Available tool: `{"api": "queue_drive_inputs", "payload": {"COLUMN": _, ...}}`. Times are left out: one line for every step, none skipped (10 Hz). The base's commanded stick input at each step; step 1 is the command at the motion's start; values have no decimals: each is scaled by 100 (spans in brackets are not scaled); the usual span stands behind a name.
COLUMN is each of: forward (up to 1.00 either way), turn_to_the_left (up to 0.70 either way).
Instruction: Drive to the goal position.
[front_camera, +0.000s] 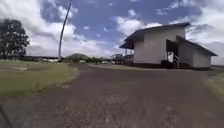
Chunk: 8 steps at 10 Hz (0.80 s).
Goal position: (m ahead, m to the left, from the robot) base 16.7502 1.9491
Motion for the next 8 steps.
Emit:
{"api": "queue_drive_inputs", "payload": {"forward": 70, "turn_to_the_left": 0}}
{"api": "queue_drive_inputs", "payload": {"forward": 70, "turn_to_the_left": 0}}
{"api": "queue_drive_inputs", "payload": {"forward": 70, "turn_to_the_left": 1}}
{"api": "queue_drive_inputs", "payload": {"forward": 70, "turn_to_the_left": 2}}
{"api": "queue_drive_inputs", "payload": {"forward": 70, "turn_to_the_left": 18}}
{"api": "queue_drive_inputs", "payload": {"forward": 70, "turn_to_the_left": 35}}
{"api": "queue_drive_inputs", "payload": {"forward": 70, "turn_to_the_left": 33}}
{"api": "queue_drive_inputs", "payload": {"forward": 70, "turn_to_the_left": 18}}
